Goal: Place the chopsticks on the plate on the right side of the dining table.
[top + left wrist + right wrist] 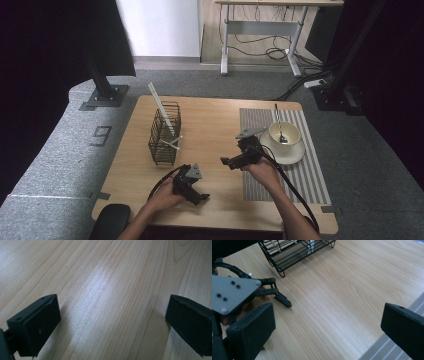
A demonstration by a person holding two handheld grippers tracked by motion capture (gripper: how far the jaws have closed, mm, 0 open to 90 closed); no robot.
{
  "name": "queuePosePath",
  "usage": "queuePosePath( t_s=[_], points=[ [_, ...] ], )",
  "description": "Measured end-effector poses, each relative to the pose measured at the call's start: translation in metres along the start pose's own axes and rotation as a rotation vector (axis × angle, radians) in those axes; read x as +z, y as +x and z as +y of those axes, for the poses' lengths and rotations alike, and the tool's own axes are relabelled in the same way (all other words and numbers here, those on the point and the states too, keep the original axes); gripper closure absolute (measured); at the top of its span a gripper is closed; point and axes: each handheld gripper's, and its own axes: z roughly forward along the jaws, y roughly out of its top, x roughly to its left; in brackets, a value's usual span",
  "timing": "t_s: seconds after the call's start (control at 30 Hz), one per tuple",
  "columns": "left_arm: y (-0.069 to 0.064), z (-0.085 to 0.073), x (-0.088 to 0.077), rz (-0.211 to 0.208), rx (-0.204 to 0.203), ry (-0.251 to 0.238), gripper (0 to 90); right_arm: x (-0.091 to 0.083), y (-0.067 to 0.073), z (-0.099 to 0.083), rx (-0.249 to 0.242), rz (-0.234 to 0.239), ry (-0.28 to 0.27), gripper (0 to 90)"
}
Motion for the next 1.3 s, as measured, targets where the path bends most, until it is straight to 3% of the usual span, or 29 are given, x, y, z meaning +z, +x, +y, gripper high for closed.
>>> queuePosePath(
  t_s=[0.63,1.23,1.3],
  points=[
    [0.0,0.0,0.0,-0.002,-0.001,0.001,0.0,0.018,0.017,0.043,-0.053,0.06,0.006,0.0],
    [0.0,0.0,0.0,-0.005,0.002,0.005,0.0,0.034,0.044,0.087,-0.122,0.117,-0.001,0.0],
    [0.0,0.0,0.0,-0.004,0.001,0.005,0.0,0.034,0.047,0.093,-0.131,0.124,-0.023,4.4]
  ],
)
